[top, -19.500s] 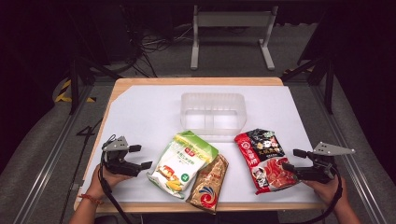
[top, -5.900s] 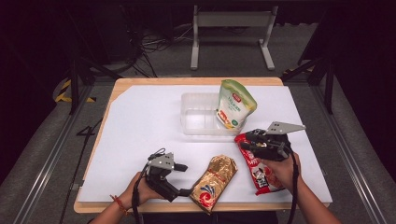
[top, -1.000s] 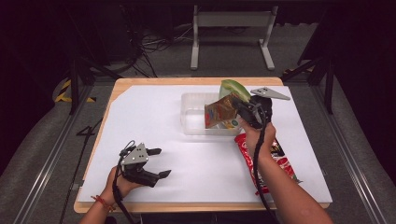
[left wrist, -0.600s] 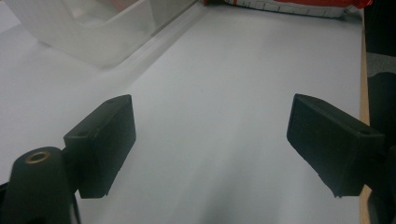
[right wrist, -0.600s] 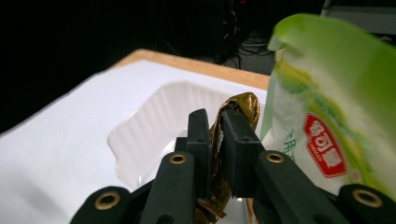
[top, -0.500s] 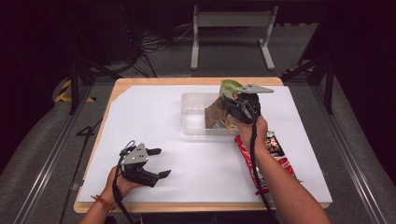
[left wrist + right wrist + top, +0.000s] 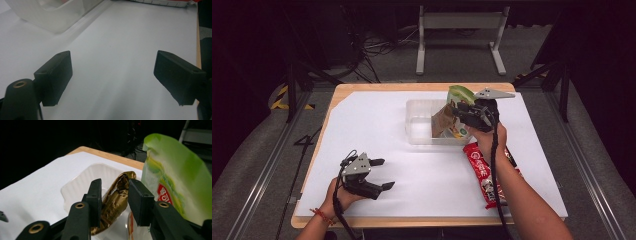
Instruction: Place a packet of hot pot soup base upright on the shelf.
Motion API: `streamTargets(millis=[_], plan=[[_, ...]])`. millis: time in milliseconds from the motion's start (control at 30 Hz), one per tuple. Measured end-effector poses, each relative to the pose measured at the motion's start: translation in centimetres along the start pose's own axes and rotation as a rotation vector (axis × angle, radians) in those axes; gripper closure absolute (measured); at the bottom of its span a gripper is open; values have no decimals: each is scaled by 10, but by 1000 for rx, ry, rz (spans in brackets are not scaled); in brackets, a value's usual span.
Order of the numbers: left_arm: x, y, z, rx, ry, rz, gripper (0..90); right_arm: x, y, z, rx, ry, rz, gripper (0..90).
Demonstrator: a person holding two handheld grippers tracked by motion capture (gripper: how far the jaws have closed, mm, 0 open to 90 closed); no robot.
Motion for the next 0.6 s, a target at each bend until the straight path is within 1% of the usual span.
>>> streamTargets(millis=[233,300,367,400,467,500,533,567,600], plan=[[0,-1,-1,-1,3,0,162,-17,1,-3,-27,13,-12,629],[0,-1,0,0,1,2,162,-24,2,-3,-37,23,-26,631],[1,-1,1,-3,-2,4,163,-32,3,-2,-51,26,-33,651],[1,-1,1,-2,-4,4,163,-36,3,-1,-55,31,-47,660],[1,-1,1,-3,-6,5,164,-45,5,1,-68,36,-52,677],[2,-1,1,-4,-4,7,164,-55,5,5,-88,38,-67,693],[2,-1,1,-4,-3,8,164,-55,5,5,-88,38,-67,693],[2,0,1,-8,-5,9,164,-63,7,11,-110,34,-62,702],[3,0,1,-3,-8,12,164,-67,8,14,-116,29,-66,711]])
Point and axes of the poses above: each handheld gripper's, and its own axes: x roughly forward along the jaws, z roughly out of its underside, y roughly to its right, the point moved 8 cm from there along x, roughly forward along the jaws, and after that the axes turned 9 degrees about x, right-handed, at the moved point
